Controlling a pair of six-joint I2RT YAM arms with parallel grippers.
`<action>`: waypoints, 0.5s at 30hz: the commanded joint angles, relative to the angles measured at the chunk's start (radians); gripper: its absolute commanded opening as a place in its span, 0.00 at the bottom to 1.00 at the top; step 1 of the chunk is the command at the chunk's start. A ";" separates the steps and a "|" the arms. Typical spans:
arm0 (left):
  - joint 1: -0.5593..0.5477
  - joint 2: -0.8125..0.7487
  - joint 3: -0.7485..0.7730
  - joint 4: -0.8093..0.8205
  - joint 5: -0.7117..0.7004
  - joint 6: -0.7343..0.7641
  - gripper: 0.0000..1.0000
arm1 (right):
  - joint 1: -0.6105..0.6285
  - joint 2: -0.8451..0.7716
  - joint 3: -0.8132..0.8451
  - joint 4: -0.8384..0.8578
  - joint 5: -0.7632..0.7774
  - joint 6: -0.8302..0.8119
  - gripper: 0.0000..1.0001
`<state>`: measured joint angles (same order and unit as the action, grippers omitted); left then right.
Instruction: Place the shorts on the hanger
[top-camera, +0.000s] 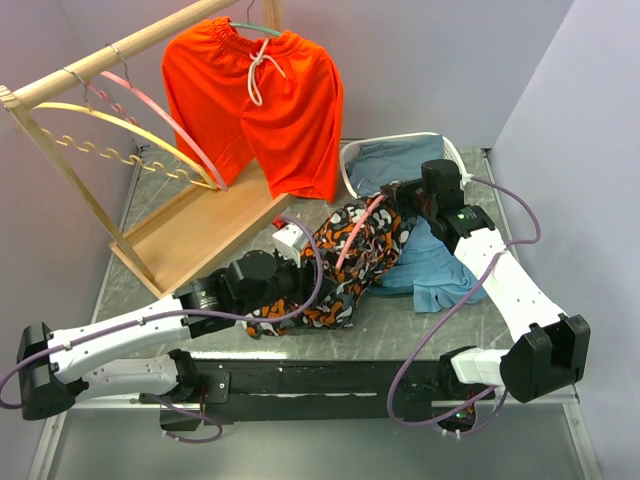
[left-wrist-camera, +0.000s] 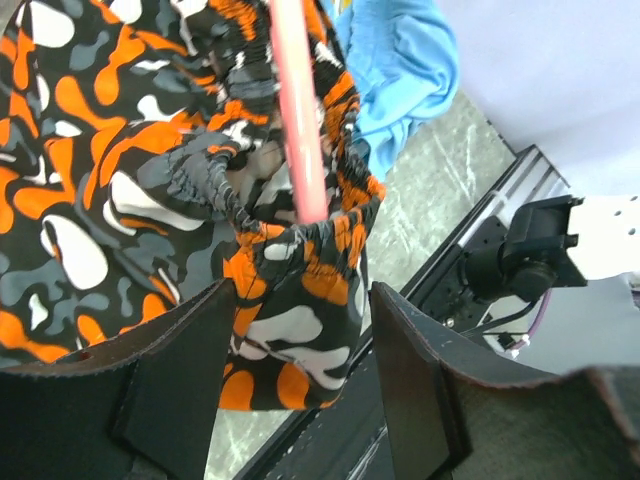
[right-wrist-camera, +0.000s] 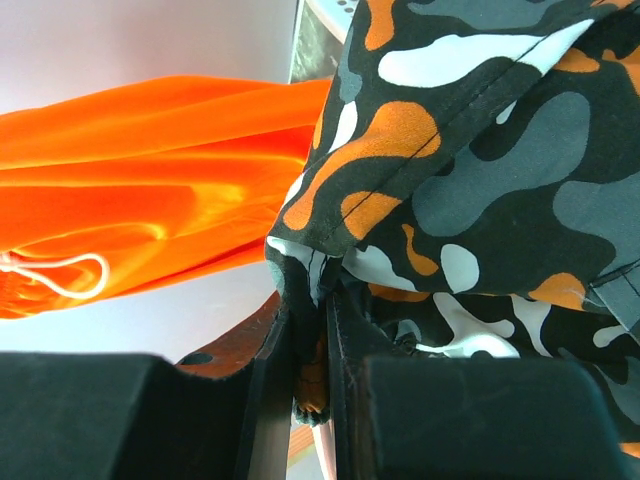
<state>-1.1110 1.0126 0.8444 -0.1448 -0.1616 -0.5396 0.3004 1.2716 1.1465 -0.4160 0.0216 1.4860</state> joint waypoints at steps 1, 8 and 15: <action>-0.010 0.029 -0.004 0.082 0.022 -0.013 0.60 | 0.002 -0.012 0.055 0.045 -0.011 0.031 0.00; -0.058 0.118 0.042 0.091 -0.116 -0.007 0.56 | 0.003 -0.015 0.067 0.042 -0.018 0.031 0.00; -0.073 0.144 0.073 0.128 -0.237 -0.003 0.40 | 0.026 -0.034 0.024 0.078 -0.040 0.059 0.00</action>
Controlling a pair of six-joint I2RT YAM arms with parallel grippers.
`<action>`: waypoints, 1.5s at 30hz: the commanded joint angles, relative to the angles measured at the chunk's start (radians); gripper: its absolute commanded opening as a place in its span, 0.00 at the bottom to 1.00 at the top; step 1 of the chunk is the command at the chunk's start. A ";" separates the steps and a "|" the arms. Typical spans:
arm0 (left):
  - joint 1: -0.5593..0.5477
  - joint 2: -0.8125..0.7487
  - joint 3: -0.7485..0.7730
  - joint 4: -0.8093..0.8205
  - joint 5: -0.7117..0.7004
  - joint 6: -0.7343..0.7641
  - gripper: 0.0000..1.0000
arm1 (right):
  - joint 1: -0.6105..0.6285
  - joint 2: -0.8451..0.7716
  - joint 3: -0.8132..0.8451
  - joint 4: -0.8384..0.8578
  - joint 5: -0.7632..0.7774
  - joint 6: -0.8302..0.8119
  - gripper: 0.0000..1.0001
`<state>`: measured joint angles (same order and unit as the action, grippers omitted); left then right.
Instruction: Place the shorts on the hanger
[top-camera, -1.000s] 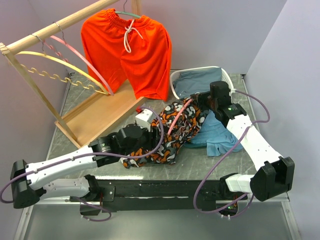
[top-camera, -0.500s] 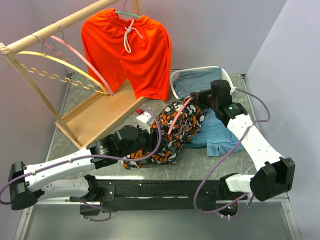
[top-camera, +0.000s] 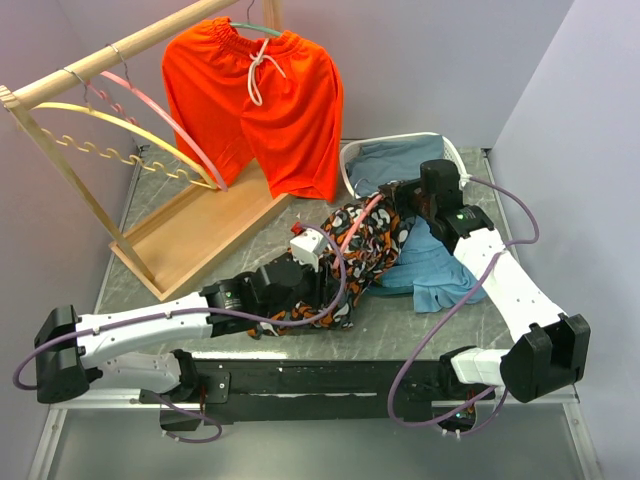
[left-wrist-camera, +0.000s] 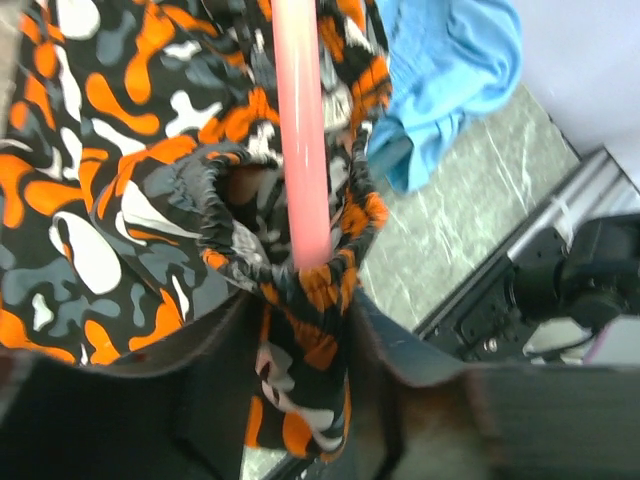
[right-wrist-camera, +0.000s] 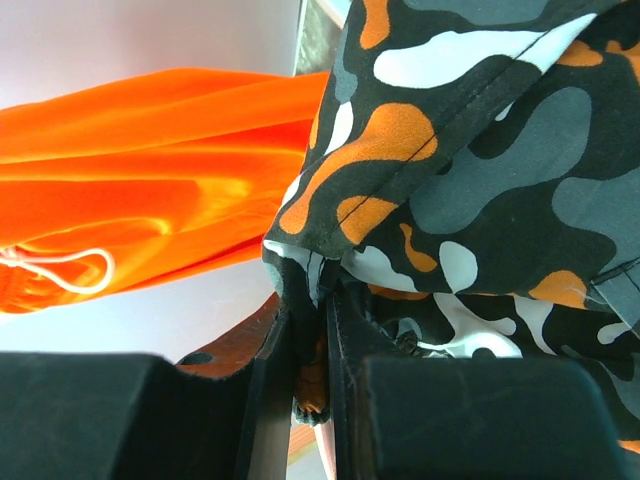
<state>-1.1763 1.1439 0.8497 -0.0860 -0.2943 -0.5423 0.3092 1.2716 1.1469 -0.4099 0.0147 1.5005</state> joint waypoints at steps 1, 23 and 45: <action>-0.008 0.017 0.072 0.071 -0.156 -0.002 0.36 | 0.021 -0.035 0.017 0.077 -0.038 0.047 0.00; -0.008 -0.076 0.183 0.012 -0.290 0.103 0.01 | 0.064 -0.126 0.023 0.077 -0.117 -0.207 0.42; -0.009 -0.237 0.383 -0.207 -0.266 0.257 0.01 | 0.318 -0.014 0.366 -0.129 0.057 -0.954 0.71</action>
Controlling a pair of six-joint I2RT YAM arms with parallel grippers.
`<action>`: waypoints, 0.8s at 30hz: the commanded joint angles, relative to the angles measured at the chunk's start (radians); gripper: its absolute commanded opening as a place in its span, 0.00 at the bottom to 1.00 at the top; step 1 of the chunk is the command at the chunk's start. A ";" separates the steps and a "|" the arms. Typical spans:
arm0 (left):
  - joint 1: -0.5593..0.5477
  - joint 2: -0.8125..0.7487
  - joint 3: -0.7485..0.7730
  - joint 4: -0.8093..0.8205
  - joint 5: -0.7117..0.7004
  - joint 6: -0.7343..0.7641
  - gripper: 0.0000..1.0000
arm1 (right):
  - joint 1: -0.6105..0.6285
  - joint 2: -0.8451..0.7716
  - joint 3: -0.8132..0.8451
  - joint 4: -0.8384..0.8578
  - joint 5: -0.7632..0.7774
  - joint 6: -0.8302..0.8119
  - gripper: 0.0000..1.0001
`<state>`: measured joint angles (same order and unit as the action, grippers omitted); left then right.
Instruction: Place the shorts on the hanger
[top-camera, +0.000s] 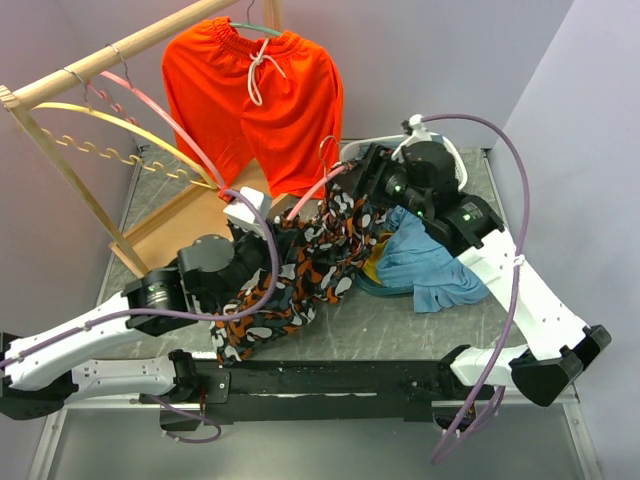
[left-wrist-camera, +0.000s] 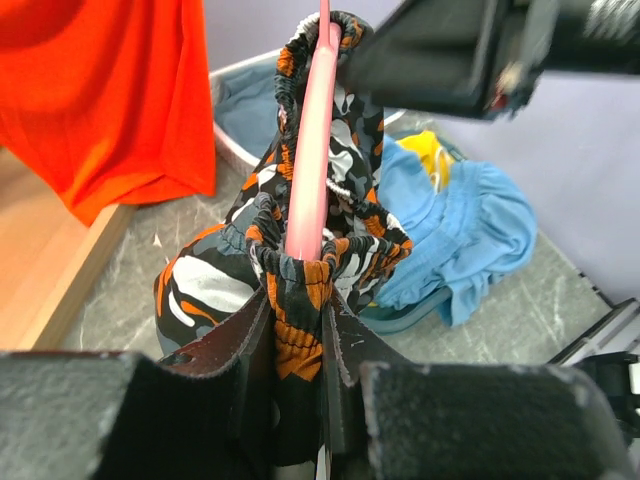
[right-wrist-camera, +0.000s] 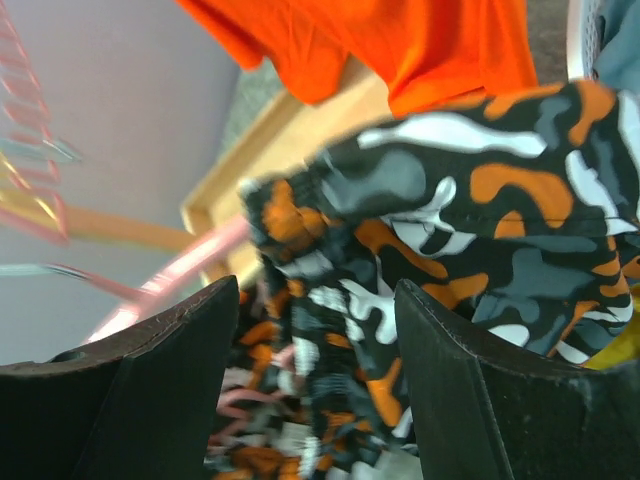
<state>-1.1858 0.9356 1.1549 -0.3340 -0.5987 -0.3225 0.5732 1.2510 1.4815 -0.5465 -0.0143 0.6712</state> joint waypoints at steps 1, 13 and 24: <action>0.002 -0.031 0.080 0.039 0.043 0.037 0.01 | 0.065 0.013 0.030 0.016 0.091 -0.136 0.70; 0.000 -0.066 0.134 -0.005 0.037 0.056 0.01 | 0.106 0.036 0.106 -0.058 0.300 -0.139 0.00; 0.000 -0.107 0.094 -0.002 0.004 0.030 0.01 | 0.056 0.034 0.214 -0.070 0.142 -0.124 0.22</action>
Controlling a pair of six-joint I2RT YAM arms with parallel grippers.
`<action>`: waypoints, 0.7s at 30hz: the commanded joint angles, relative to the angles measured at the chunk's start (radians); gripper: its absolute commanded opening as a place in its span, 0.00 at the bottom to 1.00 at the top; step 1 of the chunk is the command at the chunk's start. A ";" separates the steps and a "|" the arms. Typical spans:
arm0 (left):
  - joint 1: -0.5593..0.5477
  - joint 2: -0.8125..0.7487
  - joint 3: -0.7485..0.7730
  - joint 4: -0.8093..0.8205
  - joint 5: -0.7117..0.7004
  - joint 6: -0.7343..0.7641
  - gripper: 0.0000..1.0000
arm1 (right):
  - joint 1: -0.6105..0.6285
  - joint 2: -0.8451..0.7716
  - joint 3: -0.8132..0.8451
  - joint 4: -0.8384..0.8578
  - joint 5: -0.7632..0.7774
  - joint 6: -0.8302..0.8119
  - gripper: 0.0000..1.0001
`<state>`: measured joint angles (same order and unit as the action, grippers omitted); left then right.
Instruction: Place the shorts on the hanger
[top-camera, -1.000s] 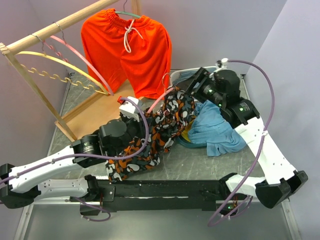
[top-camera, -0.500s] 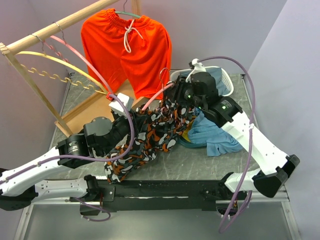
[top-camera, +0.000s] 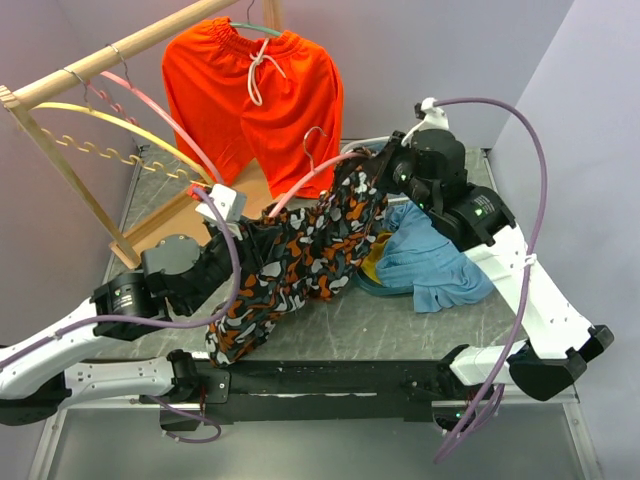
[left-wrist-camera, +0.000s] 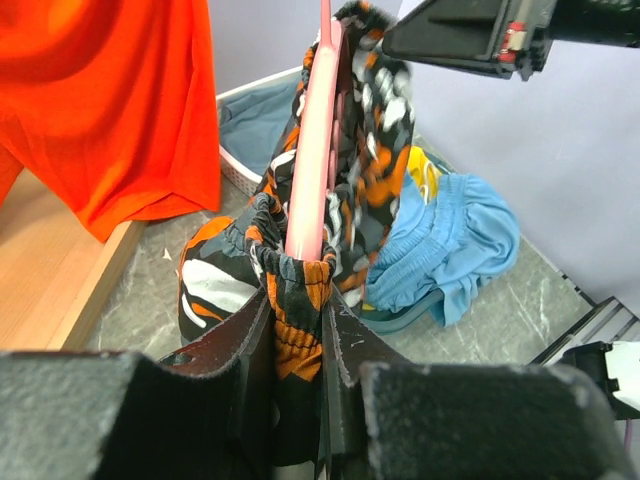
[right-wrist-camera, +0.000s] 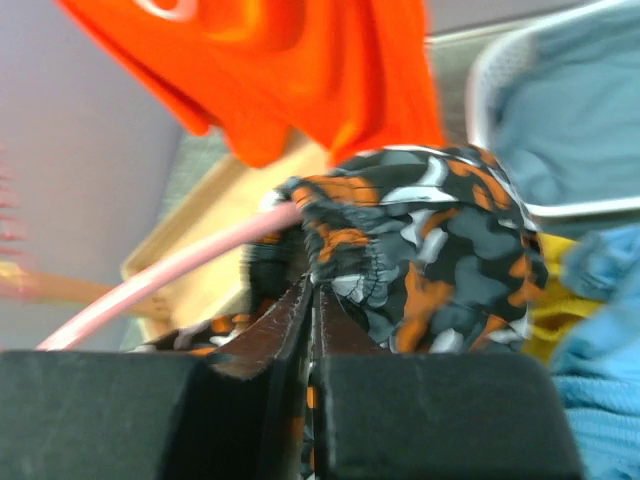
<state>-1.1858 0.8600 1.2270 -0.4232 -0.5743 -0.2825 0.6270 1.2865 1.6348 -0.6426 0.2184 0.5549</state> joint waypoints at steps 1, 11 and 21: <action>0.000 -0.038 0.020 0.098 -0.021 -0.015 0.01 | 0.003 -0.007 0.056 0.027 -0.093 -0.006 0.33; 0.000 -0.091 0.055 0.196 -0.004 -0.014 0.01 | -0.154 -0.184 -0.143 0.112 -0.066 0.108 0.85; 0.000 -0.076 0.180 0.241 0.103 0.013 0.01 | -0.466 0.089 -0.291 0.440 -0.433 0.316 0.86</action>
<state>-1.1858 0.7902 1.3052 -0.3447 -0.5308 -0.2821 0.1864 1.1934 1.3502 -0.3779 -0.0586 0.7876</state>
